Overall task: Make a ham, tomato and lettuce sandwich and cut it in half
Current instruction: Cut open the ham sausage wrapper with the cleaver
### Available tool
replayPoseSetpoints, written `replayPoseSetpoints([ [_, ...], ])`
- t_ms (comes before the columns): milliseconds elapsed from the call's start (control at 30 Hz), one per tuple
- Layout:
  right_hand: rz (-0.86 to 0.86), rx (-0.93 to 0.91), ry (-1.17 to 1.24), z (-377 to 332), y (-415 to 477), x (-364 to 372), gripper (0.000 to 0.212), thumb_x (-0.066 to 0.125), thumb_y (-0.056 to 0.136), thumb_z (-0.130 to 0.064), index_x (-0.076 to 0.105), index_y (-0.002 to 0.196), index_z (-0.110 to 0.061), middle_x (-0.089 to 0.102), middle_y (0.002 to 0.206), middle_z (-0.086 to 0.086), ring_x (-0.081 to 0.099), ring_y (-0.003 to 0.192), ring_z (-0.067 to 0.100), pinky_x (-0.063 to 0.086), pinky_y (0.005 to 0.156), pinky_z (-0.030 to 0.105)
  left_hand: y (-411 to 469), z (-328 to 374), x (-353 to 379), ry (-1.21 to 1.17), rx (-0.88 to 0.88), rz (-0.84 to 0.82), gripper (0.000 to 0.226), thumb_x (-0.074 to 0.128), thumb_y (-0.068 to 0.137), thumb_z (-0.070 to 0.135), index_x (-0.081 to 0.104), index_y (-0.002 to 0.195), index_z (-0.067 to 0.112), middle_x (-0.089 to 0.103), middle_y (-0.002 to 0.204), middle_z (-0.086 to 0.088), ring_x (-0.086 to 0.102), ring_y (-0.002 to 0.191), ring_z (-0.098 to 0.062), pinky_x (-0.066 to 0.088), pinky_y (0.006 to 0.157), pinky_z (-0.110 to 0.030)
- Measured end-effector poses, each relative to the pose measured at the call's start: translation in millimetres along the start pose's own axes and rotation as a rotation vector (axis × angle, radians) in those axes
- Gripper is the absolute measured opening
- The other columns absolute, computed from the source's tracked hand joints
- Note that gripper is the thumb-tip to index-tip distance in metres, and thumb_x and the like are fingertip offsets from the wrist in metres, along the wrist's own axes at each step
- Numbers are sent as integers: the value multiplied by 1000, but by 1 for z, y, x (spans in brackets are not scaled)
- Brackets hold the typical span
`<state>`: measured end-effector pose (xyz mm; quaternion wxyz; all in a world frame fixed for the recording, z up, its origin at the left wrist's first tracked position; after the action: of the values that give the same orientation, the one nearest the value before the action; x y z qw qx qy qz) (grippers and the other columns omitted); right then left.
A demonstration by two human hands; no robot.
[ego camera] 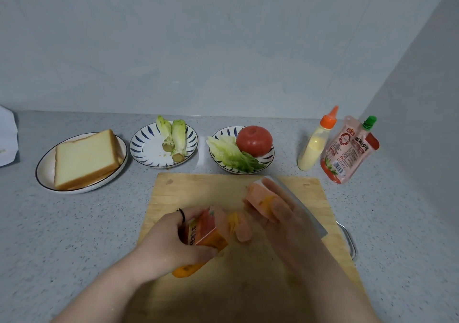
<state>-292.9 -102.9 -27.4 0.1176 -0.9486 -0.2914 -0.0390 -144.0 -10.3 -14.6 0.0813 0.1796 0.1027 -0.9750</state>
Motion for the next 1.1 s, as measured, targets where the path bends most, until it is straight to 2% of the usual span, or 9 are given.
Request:
replayPoseSetpoints([
  [100,-7,44,169,2,5,0,110,82,27,-65,51,122,-19,68,105,0,63,102,22,49,91,40,-1,0,-4,25,3,35,58,81,59,7,49,88,45,56,78,46,54,75,22,41,53,0],
  [200,-39,105,355,11,5,8,112,87,26,-55,47,122,-12,64,105,8,64,94,23,47,93,43,4,-1,-12,101,12,112,58,85,54,18,47,88,47,63,79,21,50,76,24,40,55,2],
  [367,-9,129,527,14,5,10,118,89,14,-50,48,118,-13,57,104,8,56,90,19,44,80,31,22,-29,-31,385,-60,254,68,81,55,37,44,111,41,46,87,23,47,75,4,33,57,-6],
  [600,-54,111,532,16,7,15,90,92,18,-41,63,95,-6,68,75,6,65,67,14,55,60,22,62,-48,-42,586,-83,338,70,76,62,41,48,124,25,52,115,5,54,96,-14,34,73,-19],
  [733,-79,135,427,19,9,16,100,91,20,-45,58,109,-11,64,100,9,66,84,17,55,68,24,77,-52,-43,675,-88,256,81,73,65,45,38,134,24,51,128,2,49,114,-17,39,90,-23],
  [833,-83,156,278,23,8,16,107,89,17,-50,54,114,-23,51,122,9,58,99,21,51,74,26,75,-38,-41,753,-37,227,80,71,68,49,38,136,23,45,136,2,37,125,-18,27,106,-28],
  [900,-78,123,121,21,7,16,96,86,20,-51,54,109,-32,51,125,2,59,103,17,51,74,26,65,-19,-41,607,55,311,51,69,73,41,57,119,23,58,119,3,48,113,-16,35,95,-25],
  [967,-70,59,1,15,6,17,83,81,29,-46,51,106,-38,51,119,-12,61,98,2,51,68,18,51,-1,-34,392,100,340,11,66,77,33,67,88,32,65,87,15,57,86,3,40,73,-8],
  [1100,-55,-45,-159,9,3,22,69,71,50,-31,43,113,-41,46,110,-26,52,88,-25,46,64,2,41,17,-13,205,121,266,22,64,80,26,62,64,41,54,53,39,48,70,28,33,63,7],
])
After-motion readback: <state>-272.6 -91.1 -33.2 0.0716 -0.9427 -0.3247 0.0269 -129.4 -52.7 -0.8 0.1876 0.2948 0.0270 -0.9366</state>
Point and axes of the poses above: each hand's wrist, its own y-axis towards the middle knuckle, its own x-axis out of the palm, z = x × y, the point moved 7 cm from there along y, towards the middle knuckle
